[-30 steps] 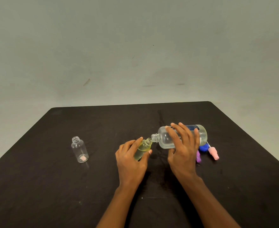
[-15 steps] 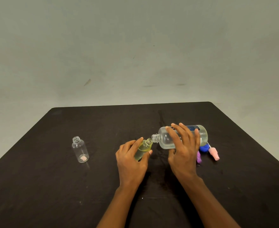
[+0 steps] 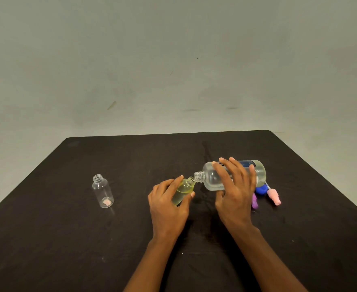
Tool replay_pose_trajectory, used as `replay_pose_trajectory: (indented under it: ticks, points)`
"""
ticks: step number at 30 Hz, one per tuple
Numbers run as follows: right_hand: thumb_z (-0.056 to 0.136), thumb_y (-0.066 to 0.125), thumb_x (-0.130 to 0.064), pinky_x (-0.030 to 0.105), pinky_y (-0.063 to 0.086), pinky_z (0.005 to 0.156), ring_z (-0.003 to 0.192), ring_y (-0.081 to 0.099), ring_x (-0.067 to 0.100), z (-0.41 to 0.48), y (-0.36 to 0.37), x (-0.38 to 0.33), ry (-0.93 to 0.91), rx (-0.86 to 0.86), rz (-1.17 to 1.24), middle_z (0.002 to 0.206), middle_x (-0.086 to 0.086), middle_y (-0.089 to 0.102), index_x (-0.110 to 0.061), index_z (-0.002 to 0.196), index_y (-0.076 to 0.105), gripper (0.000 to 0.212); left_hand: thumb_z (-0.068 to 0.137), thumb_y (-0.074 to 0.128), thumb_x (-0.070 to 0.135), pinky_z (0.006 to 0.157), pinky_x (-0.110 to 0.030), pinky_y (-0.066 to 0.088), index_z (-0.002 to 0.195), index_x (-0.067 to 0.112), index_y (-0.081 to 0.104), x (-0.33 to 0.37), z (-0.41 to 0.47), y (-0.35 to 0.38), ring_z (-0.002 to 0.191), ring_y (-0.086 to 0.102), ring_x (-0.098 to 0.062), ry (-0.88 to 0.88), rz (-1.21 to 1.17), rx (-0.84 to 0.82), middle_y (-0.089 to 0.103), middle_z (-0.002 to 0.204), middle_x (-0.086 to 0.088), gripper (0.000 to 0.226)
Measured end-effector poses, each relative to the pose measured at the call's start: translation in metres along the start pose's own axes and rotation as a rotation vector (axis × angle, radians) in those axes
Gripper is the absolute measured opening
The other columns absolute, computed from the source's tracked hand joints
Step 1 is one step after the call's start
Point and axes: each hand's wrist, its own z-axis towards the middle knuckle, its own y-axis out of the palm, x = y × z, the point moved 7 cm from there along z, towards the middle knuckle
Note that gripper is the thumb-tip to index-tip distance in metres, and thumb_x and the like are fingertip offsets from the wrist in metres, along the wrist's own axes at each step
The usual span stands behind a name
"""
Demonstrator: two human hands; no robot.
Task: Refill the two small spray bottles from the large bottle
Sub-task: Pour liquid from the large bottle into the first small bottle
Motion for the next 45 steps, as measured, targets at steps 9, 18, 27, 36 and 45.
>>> replay_pose_trajectory:
  ticks: [9, 18, 27, 36, 45]
  points:
    - [0.054, 0.071, 0.022, 0.054, 0.02, 0.11, 0.126, 0.041, 0.025, -0.0003, 0.0001, 0.0004, -0.002, -0.003, 0.005, 0.123, 0.012, 0.061, -0.008, 0.117, 0.063, 0.071, 0.068, 0.084, 0.024, 0.089, -0.021, 0.032, 0.111, 0.021, 0.07, 0.001, 0.0, -0.0007, 0.092, 0.05, -0.002, 0.002, 0.003, 0.003, 0.063, 0.098, 0.011, 0.046]
    - [0.054, 0.07, 0.023, 0.055, 0.021, 0.11, 0.126, 0.042, 0.025, -0.0001, 0.0004, 0.0003, -0.005, -0.004, 0.0, 0.123, 0.012, 0.061, -0.009, 0.118, 0.062, 0.072, 0.066, 0.085, 0.023, 0.089, -0.02, 0.032, 0.11, 0.021, 0.07, -0.0003, 0.0, 0.0002, 0.091, 0.048, 0.001, 0.003, -0.004, 0.01, 0.062, 0.097, 0.012, 0.046]
    - [0.054, 0.07, 0.023, 0.053, 0.019, 0.112, 0.126, 0.042, 0.024, 0.0001, 0.0001, 0.0, -0.004, 0.004, -0.005, 0.122, 0.012, 0.062, -0.008, 0.116, 0.064, 0.069, 0.067, 0.085, 0.023, 0.089, -0.017, 0.029, 0.11, 0.021, 0.07, 0.001, 0.0, -0.0004, 0.092, 0.049, -0.001, 0.012, 0.002, 0.001, 0.063, 0.097, 0.013, 0.045]
    - [0.055, 0.069, 0.023, 0.048, 0.015, 0.113, 0.125, 0.042, 0.025, 0.0003, -0.0004, -0.0001, -0.008, 0.008, 0.007, 0.122, 0.012, 0.062, -0.008, 0.116, 0.064, 0.069, 0.067, 0.085, 0.023, 0.089, -0.017, 0.029, 0.11, 0.02, 0.07, 0.0018, -0.0003, -0.0003, 0.091, 0.05, -0.002, 0.011, 0.002, -0.003, 0.063, 0.097, 0.012, 0.046]
    - [0.055, 0.071, 0.022, 0.053, 0.019, 0.111, 0.126, 0.041, 0.025, -0.001, 0.0002, 0.0007, -0.005, -0.003, 0.01, 0.123, 0.013, 0.061, -0.008, 0.117, 0.064, 0.069, 0.067, 0.085, 0.022, 0.088, -0.028, 0.037, 0.11, 0.02, 0.07, 0.0023, -0.0007, -0.001, 0.09, 0.05, -0.003, 0.011, -0.006, 0.007, 0.063, 0.097, 0.012, 0.046]
